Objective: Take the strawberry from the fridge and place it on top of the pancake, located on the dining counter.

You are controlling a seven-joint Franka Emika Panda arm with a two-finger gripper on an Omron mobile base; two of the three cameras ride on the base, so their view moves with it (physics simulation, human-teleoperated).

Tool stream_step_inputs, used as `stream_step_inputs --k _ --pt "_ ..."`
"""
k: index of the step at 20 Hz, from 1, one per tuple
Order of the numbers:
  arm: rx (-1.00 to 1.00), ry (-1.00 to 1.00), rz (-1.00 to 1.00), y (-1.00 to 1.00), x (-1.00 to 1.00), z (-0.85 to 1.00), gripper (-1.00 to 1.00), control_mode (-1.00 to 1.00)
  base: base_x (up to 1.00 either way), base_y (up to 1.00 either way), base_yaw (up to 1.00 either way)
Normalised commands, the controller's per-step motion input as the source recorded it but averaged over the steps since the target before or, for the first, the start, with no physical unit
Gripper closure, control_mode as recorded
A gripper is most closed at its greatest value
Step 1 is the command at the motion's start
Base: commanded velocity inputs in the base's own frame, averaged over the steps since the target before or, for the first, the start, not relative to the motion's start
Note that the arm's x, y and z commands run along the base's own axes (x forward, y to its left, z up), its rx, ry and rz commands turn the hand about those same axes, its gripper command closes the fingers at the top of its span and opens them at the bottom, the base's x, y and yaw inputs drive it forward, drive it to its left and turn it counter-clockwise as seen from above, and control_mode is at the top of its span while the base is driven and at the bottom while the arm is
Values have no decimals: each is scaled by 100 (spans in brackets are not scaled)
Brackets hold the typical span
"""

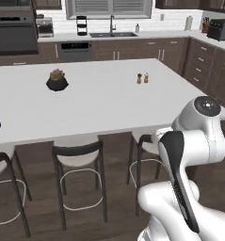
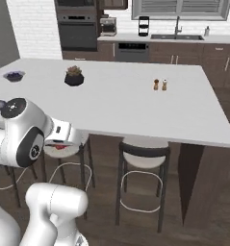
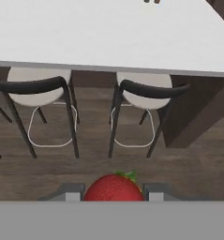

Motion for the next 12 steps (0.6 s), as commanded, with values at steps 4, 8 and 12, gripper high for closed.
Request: stream_step_inputs --k 4,8,12 --pt "0 0 0 0 0 0 100 100 45 100 22" --pt "0 0 0 0 0 0 100 100 75 100 18" --pt "0 0 0 0 0 0 100 100 84 100 6"
